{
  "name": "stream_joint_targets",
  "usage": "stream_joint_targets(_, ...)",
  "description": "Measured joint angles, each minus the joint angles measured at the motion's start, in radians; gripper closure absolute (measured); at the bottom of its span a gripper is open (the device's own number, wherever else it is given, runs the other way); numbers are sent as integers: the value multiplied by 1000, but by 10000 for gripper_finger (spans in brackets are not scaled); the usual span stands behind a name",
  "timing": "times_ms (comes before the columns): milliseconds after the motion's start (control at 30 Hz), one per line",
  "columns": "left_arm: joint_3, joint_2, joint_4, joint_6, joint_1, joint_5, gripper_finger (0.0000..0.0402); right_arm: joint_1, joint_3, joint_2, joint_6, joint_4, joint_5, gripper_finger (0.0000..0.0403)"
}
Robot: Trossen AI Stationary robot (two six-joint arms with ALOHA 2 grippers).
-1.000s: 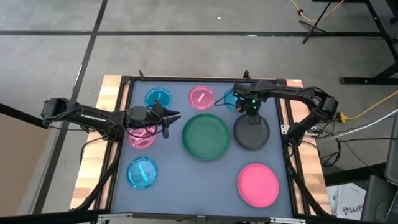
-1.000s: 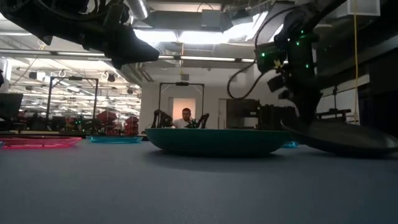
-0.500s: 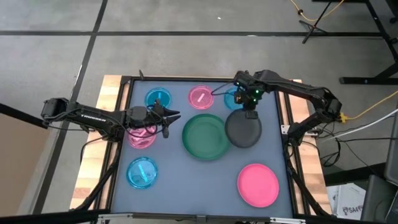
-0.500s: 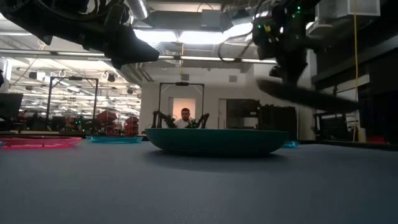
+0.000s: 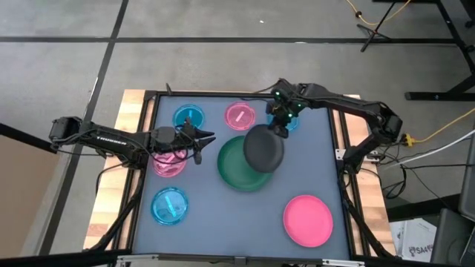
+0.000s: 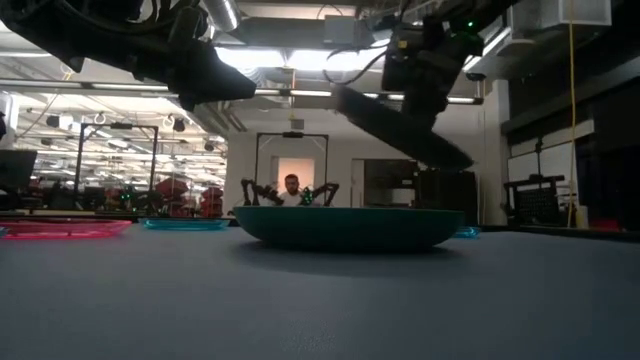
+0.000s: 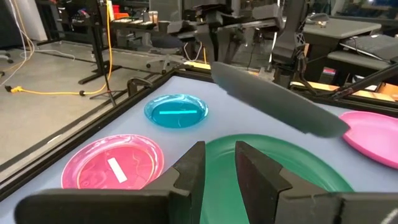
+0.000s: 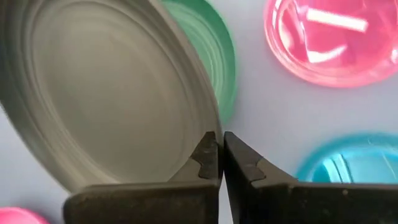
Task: Stack plastic plates
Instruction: Stack the black plate on the green plate
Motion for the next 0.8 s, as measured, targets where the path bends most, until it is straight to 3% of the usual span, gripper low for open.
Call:
stream_joint_targets(467,0,0,0,-7,0,1,319,127,0,159,-11,185,-24,403)
stream_joint_targets(800,0,0,0,-23,0,1,319,140,0,249,-7,245,14,403)
